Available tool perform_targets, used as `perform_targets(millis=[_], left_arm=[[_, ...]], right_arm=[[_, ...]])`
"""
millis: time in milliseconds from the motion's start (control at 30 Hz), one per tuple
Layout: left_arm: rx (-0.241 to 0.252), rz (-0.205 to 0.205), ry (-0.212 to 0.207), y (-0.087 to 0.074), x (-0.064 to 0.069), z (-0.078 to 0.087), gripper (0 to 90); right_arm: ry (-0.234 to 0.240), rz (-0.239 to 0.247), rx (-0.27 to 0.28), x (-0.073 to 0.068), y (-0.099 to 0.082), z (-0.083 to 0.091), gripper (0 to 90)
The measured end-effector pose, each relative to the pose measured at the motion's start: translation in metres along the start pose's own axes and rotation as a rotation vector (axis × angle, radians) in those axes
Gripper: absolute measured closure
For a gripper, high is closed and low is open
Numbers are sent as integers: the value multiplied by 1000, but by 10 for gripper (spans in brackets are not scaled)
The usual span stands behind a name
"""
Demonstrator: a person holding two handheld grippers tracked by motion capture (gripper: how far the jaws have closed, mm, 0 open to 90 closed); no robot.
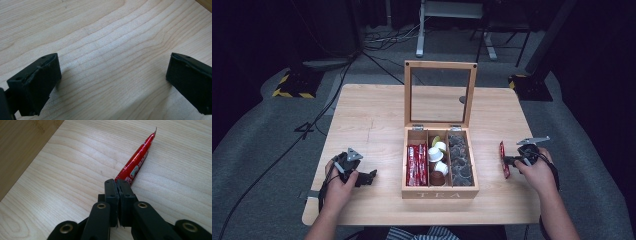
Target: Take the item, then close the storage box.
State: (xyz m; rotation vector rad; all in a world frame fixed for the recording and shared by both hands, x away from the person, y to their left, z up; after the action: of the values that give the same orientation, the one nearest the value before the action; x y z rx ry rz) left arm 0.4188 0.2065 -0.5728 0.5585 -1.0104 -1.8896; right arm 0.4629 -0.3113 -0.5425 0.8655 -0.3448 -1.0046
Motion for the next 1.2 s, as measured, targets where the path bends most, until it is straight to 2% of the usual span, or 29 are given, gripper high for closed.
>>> perform_targets(millis=[133,167,300,333,400,433,567,600,633,667,733,767,800,833,867,900,933,1000,1067,1133,1167,1200], left_arm=[[0,0,0,0,0,0,0],[0,1,0,0,0,0,0],[0,0,0,0,0,0,0],[0,1,0,0,0,0,0],[0,1,0,0,0,0,0],[0,0,0,0,0,0,0],[0,0,0,0,0,0,0],[0,0,0,0,0,0,0],[0,0,0,0,0,0,0],[0,1,0,0,0,0,0],[0,0,0,0,0,0,0],[0,1,0,0,0,0,0],[0,1,0,0,0,0,0],[0,1,0,0,0,0,0],[0,1,0,0,0,0,0],[0,0,0,0,0,0,0],[0,0,0,0,0,0,0],[0,1,0,0,0,0,0],[0,1,0,0,0,0,0],[0,1,0,0,0,0,0],[0,1,0,0,0,0,0],[0,1,0,0,0,0,0]], right_arm=[[-2,-7,-2,0,-1,0,865],[-2,-21,9,1,0,-1,820],[-9,-27,24,2,2,1,763],[-15,-42,57,3,7,4,704],[-15,-48,73,2,10,6,688],[-20,-48,105,2,16,10,647],[-27,-42,147,1,24,16,622],[-25,-32,183,-1,30,19,590],[-25,-32,183,-1,30,19,590],[-20,-28,213,-4,36,23,588],[-17,-22,228,-6,40,25,587],[-8,-10,259,-11,47,30,574],[-8,-10,259,-11,47,30,574],[2,-3,299,-16,55,35,552],[2,-3,299,-16,55,35,552],[13,7,343,-22,63,39,510],[13,7,343,-22,63,39,510],[30,31,405,-30,74,45,481],[34,35,421,-32,77,47,475],[55,44,468,-40,86,52,469],[55,44,468,-40,86,52,469],[93,23,497,-46,90,54,465]])
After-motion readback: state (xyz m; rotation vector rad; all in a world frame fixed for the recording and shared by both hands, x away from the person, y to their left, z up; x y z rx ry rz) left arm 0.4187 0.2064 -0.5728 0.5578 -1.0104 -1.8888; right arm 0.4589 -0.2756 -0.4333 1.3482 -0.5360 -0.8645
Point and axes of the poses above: each handheld gripper's, and its own axes: z roughly backward along the jaws, y roughly out of its top, x roughly to its right, the point moved 9 cm from there along -z, roughly forward along the jaws, and after that the axes turned 14 degrees about x, right-handed, at the moved point
